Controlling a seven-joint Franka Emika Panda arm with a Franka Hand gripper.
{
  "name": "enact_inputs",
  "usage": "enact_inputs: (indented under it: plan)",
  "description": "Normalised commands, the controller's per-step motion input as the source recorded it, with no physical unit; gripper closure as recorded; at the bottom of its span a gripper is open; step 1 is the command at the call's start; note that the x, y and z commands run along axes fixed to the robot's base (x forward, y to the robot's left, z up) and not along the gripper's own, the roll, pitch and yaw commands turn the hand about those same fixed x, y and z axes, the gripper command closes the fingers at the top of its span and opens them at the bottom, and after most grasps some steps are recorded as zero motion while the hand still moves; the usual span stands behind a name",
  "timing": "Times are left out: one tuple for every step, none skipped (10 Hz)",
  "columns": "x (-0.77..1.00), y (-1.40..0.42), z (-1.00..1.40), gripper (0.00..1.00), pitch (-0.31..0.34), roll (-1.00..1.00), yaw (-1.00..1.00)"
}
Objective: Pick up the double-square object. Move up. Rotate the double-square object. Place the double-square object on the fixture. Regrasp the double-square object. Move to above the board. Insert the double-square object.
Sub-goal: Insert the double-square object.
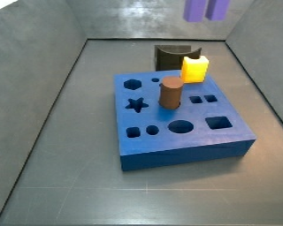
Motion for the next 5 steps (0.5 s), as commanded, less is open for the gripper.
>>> enact_inputs:
  plan:
    - [1.00, 0.01, 0.07, 1.00, -0.004, 0.22, 0.00]
    - [1.00, 0.00, 0.06, 1.00, 0.000, 0.22, 0.00]
    - [1.00, 0.00, 0.00, 1.00, 0.000, 0.23, 0.00]
    - [1.00, 0.00, 0.00, 1.00, 0.000, 0.21, 0.00]
    - [1.00, 0.00, -0.08, 1.00, 0.014, 0.20, 0.00]
